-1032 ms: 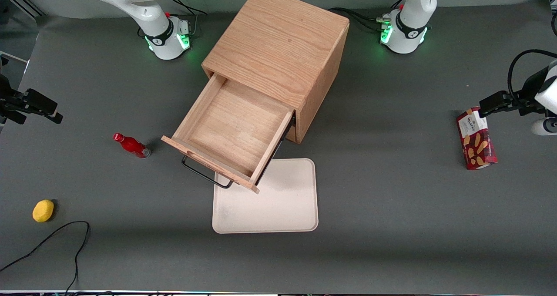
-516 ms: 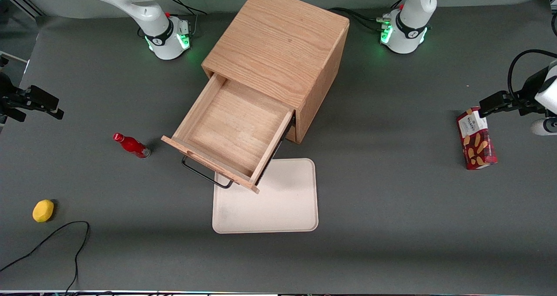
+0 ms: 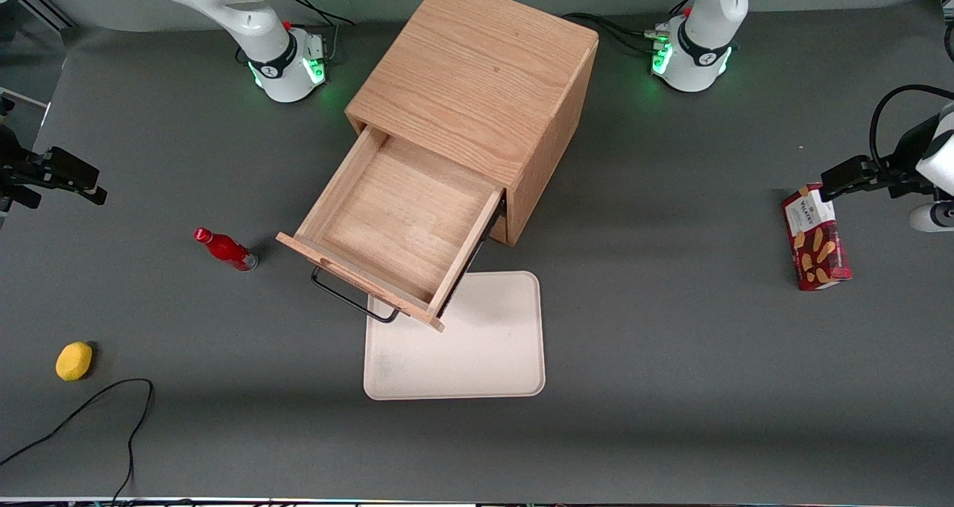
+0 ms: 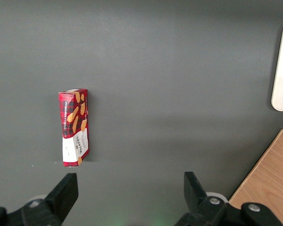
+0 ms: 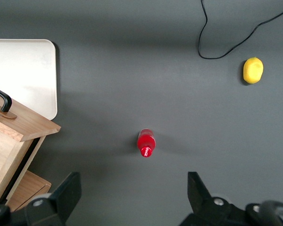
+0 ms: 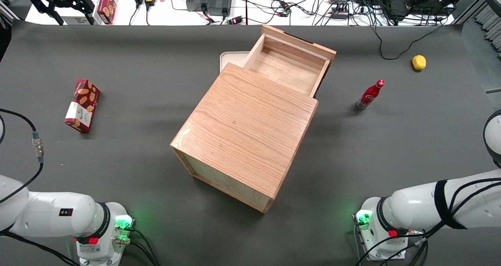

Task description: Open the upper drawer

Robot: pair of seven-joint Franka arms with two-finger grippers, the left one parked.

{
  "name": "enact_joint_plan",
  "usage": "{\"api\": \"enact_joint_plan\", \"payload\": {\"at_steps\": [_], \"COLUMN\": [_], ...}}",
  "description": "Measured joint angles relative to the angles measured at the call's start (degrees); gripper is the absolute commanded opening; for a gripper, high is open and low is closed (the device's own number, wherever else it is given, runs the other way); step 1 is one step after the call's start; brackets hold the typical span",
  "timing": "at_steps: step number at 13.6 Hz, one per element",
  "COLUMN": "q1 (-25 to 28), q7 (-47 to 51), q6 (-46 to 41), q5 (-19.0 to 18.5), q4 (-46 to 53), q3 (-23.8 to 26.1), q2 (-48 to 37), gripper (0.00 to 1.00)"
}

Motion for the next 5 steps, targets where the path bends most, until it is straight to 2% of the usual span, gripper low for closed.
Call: {"api": "enact_joint_plan", "payload": {"at_steps": [5], "q1": [-0.52], "q7": [0.0], "q6": [-0.01], "q5": [-0.02], "q4": [-0.05], "q3": [0.75], "q2": [0.05], "gripper": [1.0]}}
